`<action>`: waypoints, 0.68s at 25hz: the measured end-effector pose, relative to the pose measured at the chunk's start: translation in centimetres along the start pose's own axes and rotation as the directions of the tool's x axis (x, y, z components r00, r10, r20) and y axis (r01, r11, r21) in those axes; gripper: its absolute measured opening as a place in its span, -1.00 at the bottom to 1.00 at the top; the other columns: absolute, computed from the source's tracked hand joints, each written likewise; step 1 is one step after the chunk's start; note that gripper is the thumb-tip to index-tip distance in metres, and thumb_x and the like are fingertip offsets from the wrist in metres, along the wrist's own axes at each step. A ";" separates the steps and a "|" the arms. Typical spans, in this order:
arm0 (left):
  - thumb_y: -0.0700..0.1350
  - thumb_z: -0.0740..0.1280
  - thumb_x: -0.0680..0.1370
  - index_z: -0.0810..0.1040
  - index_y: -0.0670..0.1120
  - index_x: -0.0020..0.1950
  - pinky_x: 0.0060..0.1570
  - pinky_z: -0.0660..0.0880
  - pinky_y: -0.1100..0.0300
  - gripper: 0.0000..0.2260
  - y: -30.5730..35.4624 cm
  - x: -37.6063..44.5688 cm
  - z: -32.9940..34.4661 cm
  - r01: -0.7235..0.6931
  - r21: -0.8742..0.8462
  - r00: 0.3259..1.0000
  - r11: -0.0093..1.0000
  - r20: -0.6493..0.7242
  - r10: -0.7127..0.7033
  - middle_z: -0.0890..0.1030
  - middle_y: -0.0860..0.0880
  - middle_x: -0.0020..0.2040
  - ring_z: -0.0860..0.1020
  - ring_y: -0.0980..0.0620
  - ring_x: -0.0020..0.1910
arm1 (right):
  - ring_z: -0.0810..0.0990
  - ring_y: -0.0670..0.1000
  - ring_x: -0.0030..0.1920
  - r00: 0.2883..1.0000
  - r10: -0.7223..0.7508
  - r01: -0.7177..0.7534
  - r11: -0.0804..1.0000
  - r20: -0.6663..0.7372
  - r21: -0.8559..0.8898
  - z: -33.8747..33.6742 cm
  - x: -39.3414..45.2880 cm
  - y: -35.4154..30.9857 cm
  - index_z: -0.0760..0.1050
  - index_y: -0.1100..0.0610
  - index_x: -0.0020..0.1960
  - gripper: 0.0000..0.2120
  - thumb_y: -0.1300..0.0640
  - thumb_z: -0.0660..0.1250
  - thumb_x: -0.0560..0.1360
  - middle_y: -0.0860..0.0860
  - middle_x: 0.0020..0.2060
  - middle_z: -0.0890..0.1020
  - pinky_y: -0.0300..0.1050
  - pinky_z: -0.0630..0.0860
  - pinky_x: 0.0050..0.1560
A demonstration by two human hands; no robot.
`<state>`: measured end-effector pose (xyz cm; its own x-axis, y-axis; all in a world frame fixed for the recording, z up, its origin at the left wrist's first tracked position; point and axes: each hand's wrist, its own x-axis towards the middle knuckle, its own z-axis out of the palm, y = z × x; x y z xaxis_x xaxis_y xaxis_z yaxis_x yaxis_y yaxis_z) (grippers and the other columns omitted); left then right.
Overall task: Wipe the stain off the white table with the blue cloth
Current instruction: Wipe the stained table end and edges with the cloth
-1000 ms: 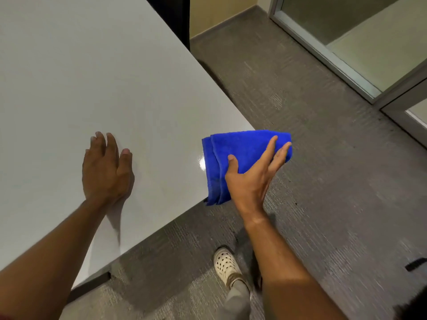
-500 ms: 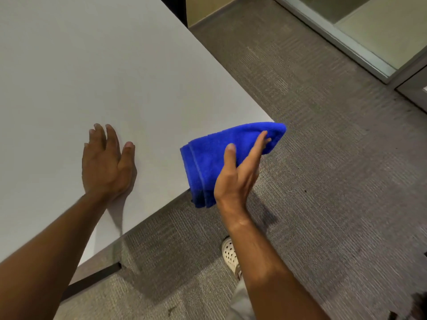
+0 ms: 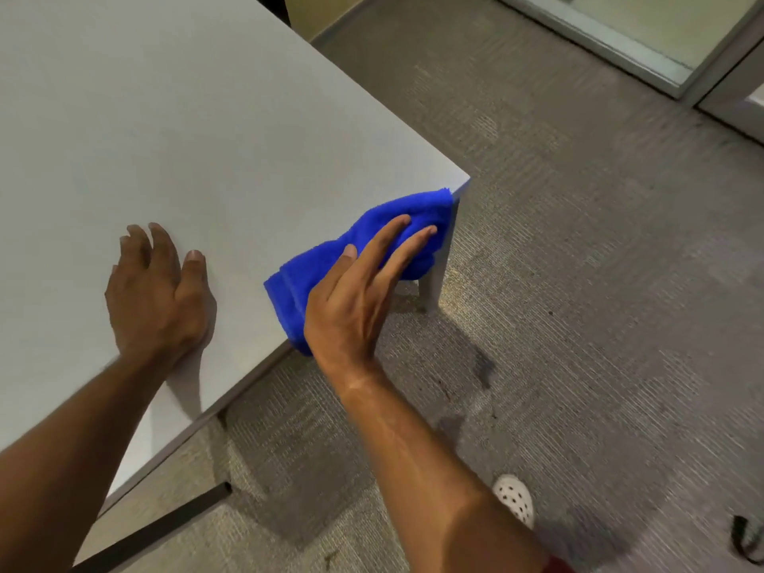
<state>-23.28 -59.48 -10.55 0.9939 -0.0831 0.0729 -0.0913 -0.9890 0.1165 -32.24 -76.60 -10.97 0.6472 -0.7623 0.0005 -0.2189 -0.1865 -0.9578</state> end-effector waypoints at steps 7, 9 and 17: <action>0.20 -0.09 0.61 0.06 -0.16 0.59 0.54 0.01 -0.10 -0.35 0.6 -0.4 -0.7 -0.005 -0.011 1.000 1.000 0.019 0.005 0.08 -0.20 0.61 0.03 -0.17 0.59 | -0.04 0.26 0.59 0.978 0.149 -0.141 0.988 -0.146 0.066 -2.0 8.1 -0.5 -0.05 0.37 0.56 -0.43 0.28 0.10 0.63 0.35 0.56 -0.12 0.09 0.16 0.52; 0.17 -0.08 0.62 0.03 -0.16 0.59 0.54 -0.02 -0.08 -0.37 0.8 -0.5 -0.8 0.004 -0.006 1.000 1.000 0.026 -0.004 0.05 -0.19 0.61 0.01 -0.15 0.59 | -0.06 0.24 0.59 0.977 0.138 -0.130 0.990 -0.162 0.060 -1.9 8.3 0.0 -0.05 0.36 0.56 -0.43 0.27 0.09 0.63 0.33 0.57 -0.11 0.08 0.18 0.51; 0.15 -0.08 0.63 0.00 -0.17 0.60 0.55 -0.05 -0.06 -0.38 0.9 -0.7 -0.5 0.006 -0.011 0.999 1.000 0.033 -0.006 0.01 -0.20 0.62 -0.03 -0.13 0.60 | 0.02 0.33 0.57 0.984 0.074 -0.065 0.996 -0.163 0.065 2.3 -1.6 -0.8 0.02 0.40 0.54 -0.46 0.31 0.12 0.63 0.38 0.55 -0.10 0.19 0.27 0.45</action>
<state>-24.11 -60.22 -9.96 0.9959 -0.0815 0.0397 -0.0859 -0.9881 0.1275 -31.46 -73.83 -10.86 0.5016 -0.8648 -0.0240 -0.2124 -0.0963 -0.9724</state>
